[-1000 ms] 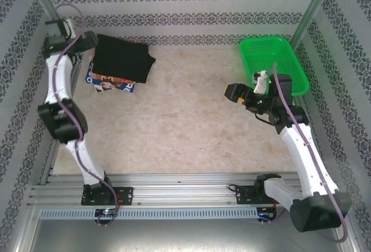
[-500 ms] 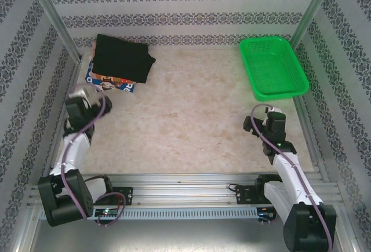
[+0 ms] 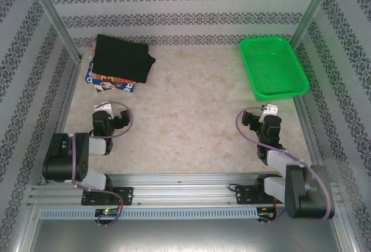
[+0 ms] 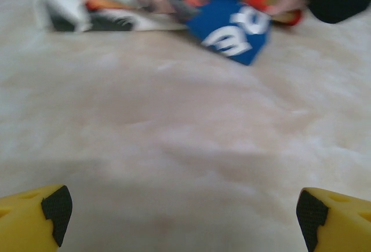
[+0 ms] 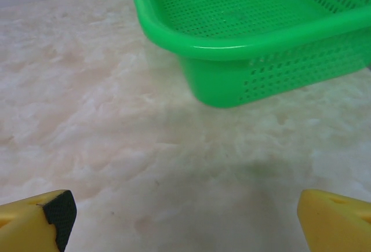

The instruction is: Fold and stack the t-shirts

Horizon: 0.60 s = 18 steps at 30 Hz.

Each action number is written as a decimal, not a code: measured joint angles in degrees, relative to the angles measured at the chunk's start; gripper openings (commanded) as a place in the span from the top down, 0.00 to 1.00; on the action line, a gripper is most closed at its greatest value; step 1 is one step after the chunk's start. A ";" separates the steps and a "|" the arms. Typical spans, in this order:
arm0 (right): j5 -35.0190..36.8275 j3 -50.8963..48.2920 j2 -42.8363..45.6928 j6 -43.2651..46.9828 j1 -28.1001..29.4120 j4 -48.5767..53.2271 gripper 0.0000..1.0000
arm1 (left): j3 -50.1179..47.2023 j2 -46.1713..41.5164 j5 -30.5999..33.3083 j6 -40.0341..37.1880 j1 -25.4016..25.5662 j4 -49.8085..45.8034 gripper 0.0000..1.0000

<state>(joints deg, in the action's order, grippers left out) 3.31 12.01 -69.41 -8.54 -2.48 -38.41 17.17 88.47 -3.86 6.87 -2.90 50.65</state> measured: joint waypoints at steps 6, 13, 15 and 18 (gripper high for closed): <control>-0.76 6.67 -16.98 2.38 0.76 -11.08 0.02 | 2.01 2.05 2.71 -3.32 2.05 2.93 0.00; 0.24 8.90 -17.22 3.89 2.38 -11.47 0.02 | 3.61 2.14 4.61 -3.74 2.05 2.93 0.00; 0.33 9.64 -17.18 4.37 2.38 -11.17 0.02 | 3.61 2.14 4.83 -3.85 2.05 2.93 0.00; 0.22 9.81 -17.16 4.94 2.38 -11.04 0.02 | 3.61 2.14 5.07 -3.91 2.05 2.93 0.00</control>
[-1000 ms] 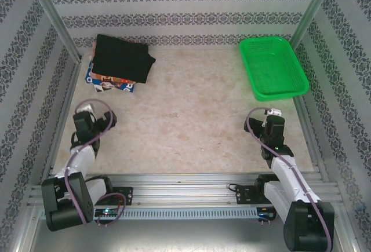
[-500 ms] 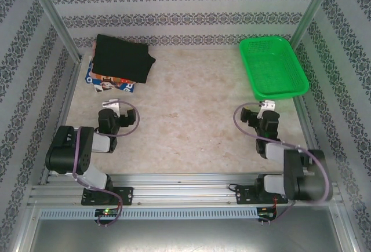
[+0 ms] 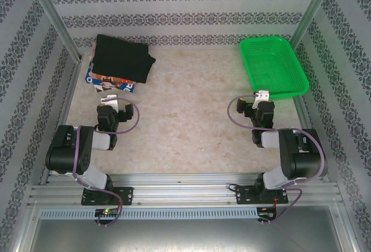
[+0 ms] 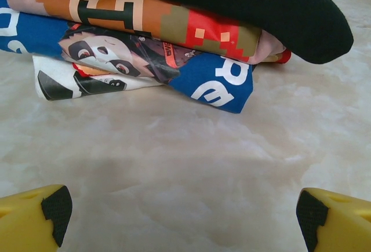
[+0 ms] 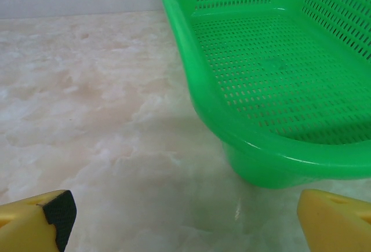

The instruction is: Fold and stack the t-shirts

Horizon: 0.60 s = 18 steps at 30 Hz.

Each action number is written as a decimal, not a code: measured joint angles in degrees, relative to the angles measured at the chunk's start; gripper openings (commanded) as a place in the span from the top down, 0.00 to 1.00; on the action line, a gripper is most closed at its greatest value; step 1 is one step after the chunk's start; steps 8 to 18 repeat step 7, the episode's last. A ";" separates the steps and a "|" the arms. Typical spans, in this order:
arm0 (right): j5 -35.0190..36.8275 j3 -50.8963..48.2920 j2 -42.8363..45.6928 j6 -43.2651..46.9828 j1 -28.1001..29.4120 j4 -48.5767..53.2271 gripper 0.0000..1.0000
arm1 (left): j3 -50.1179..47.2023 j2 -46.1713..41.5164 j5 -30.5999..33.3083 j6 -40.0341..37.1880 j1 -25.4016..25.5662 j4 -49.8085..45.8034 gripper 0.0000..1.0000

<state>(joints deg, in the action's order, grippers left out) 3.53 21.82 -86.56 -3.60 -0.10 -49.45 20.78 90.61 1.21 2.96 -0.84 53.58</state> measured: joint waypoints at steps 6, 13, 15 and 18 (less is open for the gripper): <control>-1.84 0.07 0.00 0.85 -0.02 0.39 0.02 | 0.00 0.00 0.20 0.00 0.00 0.00 0.00; -2.14 0.07 0.00 0.87 -0.02 0.37 0.02 | 0.00 0.00 0.20 0.00 0.00 0.00 0.00; -2.14 0.07 0.00 0.87 -0.02 0.37 0.02 | 0.00 0.00 0.20 0.00 0.00 0.00 0.00; -2.14 0.07 0.00 0.87 -0.02 0.37 0.02 | 0.00 0.00 0.20 0.00 0.00 0.00 0.00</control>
